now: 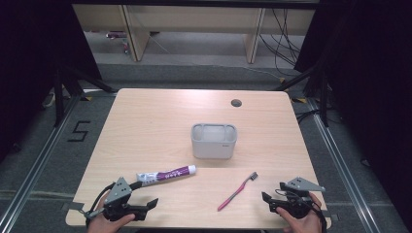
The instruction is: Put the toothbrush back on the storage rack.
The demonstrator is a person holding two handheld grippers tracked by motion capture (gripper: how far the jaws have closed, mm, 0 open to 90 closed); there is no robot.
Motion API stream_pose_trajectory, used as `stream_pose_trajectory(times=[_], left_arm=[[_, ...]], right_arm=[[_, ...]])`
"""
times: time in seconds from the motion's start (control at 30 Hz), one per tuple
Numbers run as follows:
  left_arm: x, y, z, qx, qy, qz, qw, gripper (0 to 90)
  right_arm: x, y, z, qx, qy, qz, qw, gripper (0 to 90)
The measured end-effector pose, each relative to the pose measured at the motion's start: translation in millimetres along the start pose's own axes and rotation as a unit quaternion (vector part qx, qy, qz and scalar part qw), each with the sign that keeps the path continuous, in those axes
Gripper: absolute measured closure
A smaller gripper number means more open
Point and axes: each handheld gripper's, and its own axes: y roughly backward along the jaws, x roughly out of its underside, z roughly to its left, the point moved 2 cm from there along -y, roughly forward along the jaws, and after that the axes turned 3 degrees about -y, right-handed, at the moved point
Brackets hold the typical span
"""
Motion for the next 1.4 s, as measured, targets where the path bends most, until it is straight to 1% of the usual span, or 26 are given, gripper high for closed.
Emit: stream_pose_trajectory(times=[0.1,0.17,0.2,0.23,0.27,0.3,0.43,0.47,0.6,0.63,0.67,0.7,0.73,0.8,0.97,1.03,1.07,1.1,1.17,1.2,1.23,1.27,1.3,1.33,1.37,1.4], left_arm=[[0.0,0.1,0.2,0.000,-0.002,0.001,1.0000,14.9],[0.0,-0.8,-0.7,0.000,0.003,-0.001,1.0000,15.0],[-0.1,-0.2,0.0,-0.002,-0.001,0.001,1.0000,15.0],[-0.3,-0.2,0.0,-0.001,-0.001,0.000,1.0000,15.0],[-0.4,-0.4,-0.3,0.000,0.002,-0.004,1.0000,15.0],[-0.1,0.0,0.3,-0.002,-0.001,0.000,1.0000,15.0],[-0.4,0.0,0.5,-0.001,0.000,-0.001,1.0000,15.0],[-0.4,0.0,0.5,-0.001,0.000,-0.001,1.0000,15.0],[-0.4,0.2,0.8,-0.002,-0.001,0.000,1.0000,14.9],[-0.3,0.3,0.9,-0.002,-0.001,0.000,1.0000,15.0],[-0.4,0.5,1.0,-0.002,-0.001,0.000,1.0000,15.0],[-0.4,0.5,1.0,-0.002,-0.001,0.000,1.0000,15.0],[-0.6,1.1,1.4,-0.005,-0.001,0.004,1.0000,15.0],[-0.7,1.2,1.5,-0.006,0.000,0.003,1.0000,15.0],[-0.7,0.3,1.5,-0.001,-0.003,0.001,1.0000,15.0],[-0.6,0.4,1.1,-0.001,-0.001,0.002,1.0000,15.0],[-0.6,0.2,1.2,-0.002,0.001,0.002,1.0000,15.0],[-0.6,0.2,1.2,-0.002,0.001,0.002,1.0000,15.0],[-0.6,0.2,1.2,-0.003,0.001,0.003,1.0000,15.0],[-0.4,0.1,1.1,-0.004,0.001,0.004,1.0000,15.0],[-0.4,0.1,1.1,-0.004,0.001,0.004,1.0000,15.0],[-0.5,0.0,1.2,-0.004,0.002,0.004,1.0000,15.0],[-0.5,0.0,1.2,-0.004,0.002,0.004,1.0000,15.0],[-0.4,0.0,1.2,-0.004,0.002,0.004,1.0000,15.0],[-0.4,-0.2,1.2,-0.004,0.002,0.004,1.0000,15.0],[-0.4,-0.4,1.1,-0.005,0.002,0.005,1.0000,15.0]], right_arm=[[-0.6,-0.1,0.7,-0.001,0.003,-0.003,1.0000,23.0],[0.0,-1.8,1.8,0.000,-0.002,0.002,1.0000,23.5],[-0.8,-0.8,1.4,-0.005,0.003,0.007,1.0000,23.9],[-1.1,0.4,1.1,-0.006,0.007,0.001,1.0000,24.0],[-0.2,1.5,6.2,-0.010,-0.025,0.006,0.9996,24.6],[-2.0,1.6,1.5,-0.011,0.009,0.004,0.9999,25.0],[-3.1,2.1,2.0,0.004,0.015,-0.002,0.9999,25.1],[-3.1,1.4,2.8,-0.009,0.011,0.001,0.9999,25.2],[-4.6,1.5,4.9,-0.010,0.017,-0.006,0.9998,27.7],[-5.0,1.5,6.1,-0.015,0.018,-0.005,0.9997,28.3],[-5.2,0.4,7.1,-0.030,0.014,-0.005,0.9995,30.3],[-5.2,0.4,7.1,-0.030,0.014,-0.005,0.9995,30.3],[-5.3,0.4,11.1,-0.017,0.003,-0.006,0.9998,31.3],[-7.0,-1.4,10.6,-0.021,0.027,-0.010,0.9994,33.8],[-10.9,-5.5,19.5,-0.034,0.029,-0.012,0.9989,35.4],[-12.5,-6.0,21.3,-0.036,0.037,-0.009,0.9986,36.1],[-14.9,-9.2,25.7,-0.044,0.045,-0.015,0.9979,36.9],[-15.6,-10.5,28.6,-0.051,0.038,-0.012,0.9979,37.0],[-16.6,-10.6,30.6,-0.049,0.041,-0.007,0.9979,37.4],[-18.7,-12.2,32.9,-0.051,0.054,-0.007,0.9972,38.4],[-18.9,-13.4,35.3,-0.055,0.048,-0.008,0.9973,39.0],[-19.6,-13.5,35.5,-0.050,0.055,-0.008,0.9972,40.1],[-19.7,-14.7,37.9,-0.060,0.049,-0.005,0.9970,40.7],[-20.5,-14.8,38.7,-0.058,0.056,-0.003,0.9967,41.4],[-20.6,-14.8,40.7,-0.061,0.050,0.001,0.9969,42.6],[-21.7,-16.7,40.6,-0.065,0.061,-0.005,0.9960,44.1]])
